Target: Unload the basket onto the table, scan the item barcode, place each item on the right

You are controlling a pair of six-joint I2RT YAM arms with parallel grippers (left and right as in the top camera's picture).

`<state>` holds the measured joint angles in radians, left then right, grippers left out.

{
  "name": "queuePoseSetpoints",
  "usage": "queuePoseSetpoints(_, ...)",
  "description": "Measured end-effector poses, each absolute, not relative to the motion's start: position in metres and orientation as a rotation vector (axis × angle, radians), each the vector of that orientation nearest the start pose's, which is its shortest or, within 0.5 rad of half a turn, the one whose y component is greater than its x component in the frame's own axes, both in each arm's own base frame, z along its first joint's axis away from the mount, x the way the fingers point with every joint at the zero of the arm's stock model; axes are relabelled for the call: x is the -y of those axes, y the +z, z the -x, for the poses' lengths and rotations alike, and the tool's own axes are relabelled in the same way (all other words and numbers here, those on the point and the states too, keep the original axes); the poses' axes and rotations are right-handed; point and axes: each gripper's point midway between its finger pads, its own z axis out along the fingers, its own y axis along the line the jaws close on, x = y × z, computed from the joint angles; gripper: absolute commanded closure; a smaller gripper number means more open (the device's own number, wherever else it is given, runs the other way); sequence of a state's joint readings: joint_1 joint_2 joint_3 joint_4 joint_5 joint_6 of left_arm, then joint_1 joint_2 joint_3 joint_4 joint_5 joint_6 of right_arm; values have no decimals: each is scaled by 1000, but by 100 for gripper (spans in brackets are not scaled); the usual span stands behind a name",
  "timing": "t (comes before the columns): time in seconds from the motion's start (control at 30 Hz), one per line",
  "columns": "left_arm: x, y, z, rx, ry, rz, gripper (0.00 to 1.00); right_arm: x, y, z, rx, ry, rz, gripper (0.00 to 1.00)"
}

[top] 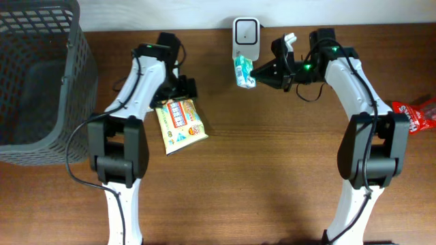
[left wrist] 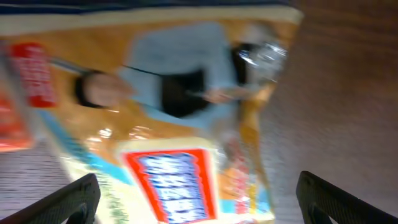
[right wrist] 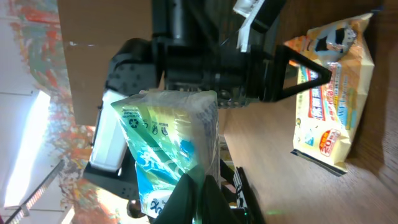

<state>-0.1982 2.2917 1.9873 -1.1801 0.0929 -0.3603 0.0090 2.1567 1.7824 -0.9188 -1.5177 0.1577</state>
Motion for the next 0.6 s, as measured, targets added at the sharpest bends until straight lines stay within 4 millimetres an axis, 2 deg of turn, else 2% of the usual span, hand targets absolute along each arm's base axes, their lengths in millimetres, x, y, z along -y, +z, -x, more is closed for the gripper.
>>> queuePoseSetpoints(0.13, 93, 51, -458, -3063, -166, 291, 1, -176, 224, -431, -2227, 2121, 101, 96)
queuePoseSetpoints(0.27, 90, 51, -459, -3061, -162, 298, 1, -178, 224, -425, -2241, 2140, 84, 96)
queuePoseSetpoints(0.6, 90, 51, -459, -3062, -162, 300, 1, -178, 225, -425, -2228, 2128, 112, 96)
